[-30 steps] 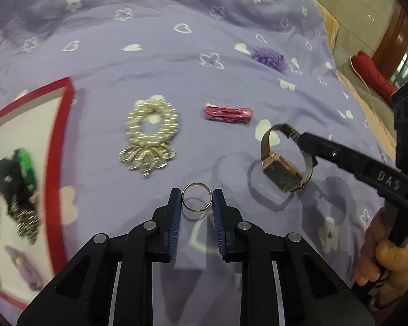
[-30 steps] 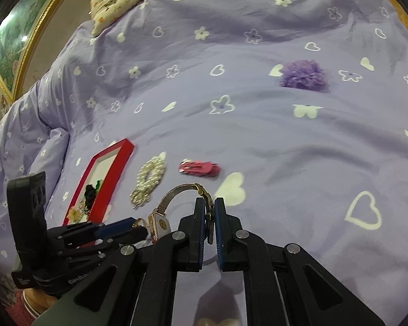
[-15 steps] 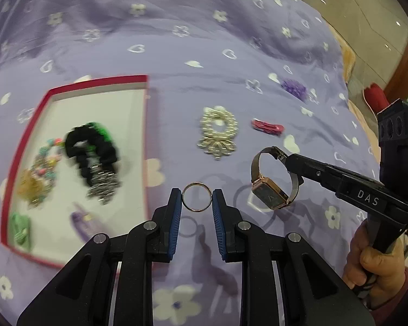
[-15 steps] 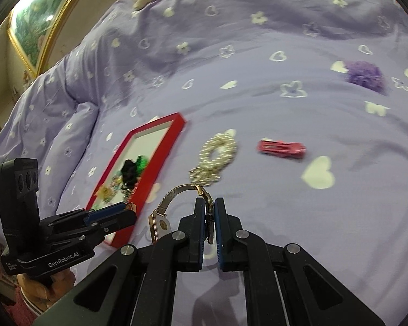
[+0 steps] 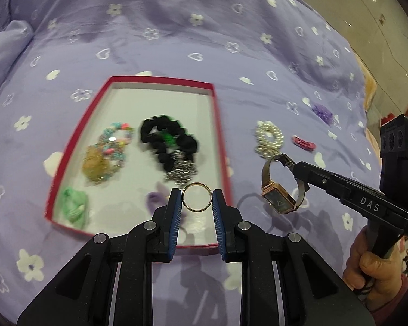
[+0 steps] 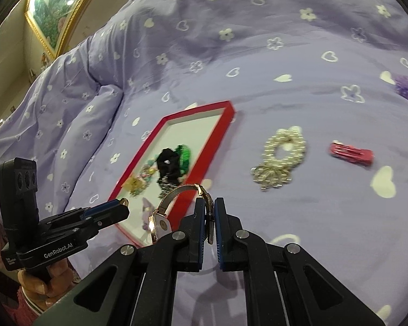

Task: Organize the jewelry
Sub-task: 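Carry the gold ring with the left tool while the right tool carries the watch into the tray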

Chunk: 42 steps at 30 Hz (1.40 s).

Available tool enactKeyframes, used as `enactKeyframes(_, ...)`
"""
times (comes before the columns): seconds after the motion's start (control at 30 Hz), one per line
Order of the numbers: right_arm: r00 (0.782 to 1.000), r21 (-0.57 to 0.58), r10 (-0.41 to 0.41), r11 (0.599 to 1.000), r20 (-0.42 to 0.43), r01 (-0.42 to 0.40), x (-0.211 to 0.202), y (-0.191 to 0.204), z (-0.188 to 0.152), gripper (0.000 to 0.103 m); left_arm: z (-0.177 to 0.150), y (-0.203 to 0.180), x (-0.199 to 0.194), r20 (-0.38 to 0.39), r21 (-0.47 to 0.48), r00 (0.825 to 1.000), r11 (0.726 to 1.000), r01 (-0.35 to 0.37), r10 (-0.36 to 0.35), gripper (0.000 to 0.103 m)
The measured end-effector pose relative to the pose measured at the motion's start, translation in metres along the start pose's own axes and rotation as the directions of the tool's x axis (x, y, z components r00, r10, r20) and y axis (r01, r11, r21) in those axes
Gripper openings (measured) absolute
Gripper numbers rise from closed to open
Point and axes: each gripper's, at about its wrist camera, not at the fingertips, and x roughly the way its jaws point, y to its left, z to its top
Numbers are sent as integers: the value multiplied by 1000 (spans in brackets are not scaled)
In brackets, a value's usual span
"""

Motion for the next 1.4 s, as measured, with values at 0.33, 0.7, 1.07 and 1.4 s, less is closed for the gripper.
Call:
enactKeyframes(0.33,999,-41,42,998,-30,-43,24,34,4,7,-5,48,-11,11,-67,998,996,-55,56,21)
enactKeyframes(0.7,995,-79,43,996,-87,-50,66,59,12,7,-1,79,-1,-5,-78,995,992,-96,96,21)
enactKeyframes(1.07,985,-116,25,992,-172,-45,103,69,6,7,-1,94,27,-54,-63,990,989,-130,127,21)
enactKeyframes(1.4,977,-145,6,989,-213,-38,117,71,7,7,-7,96,53,-125,-40,982,988,-147,141,21)
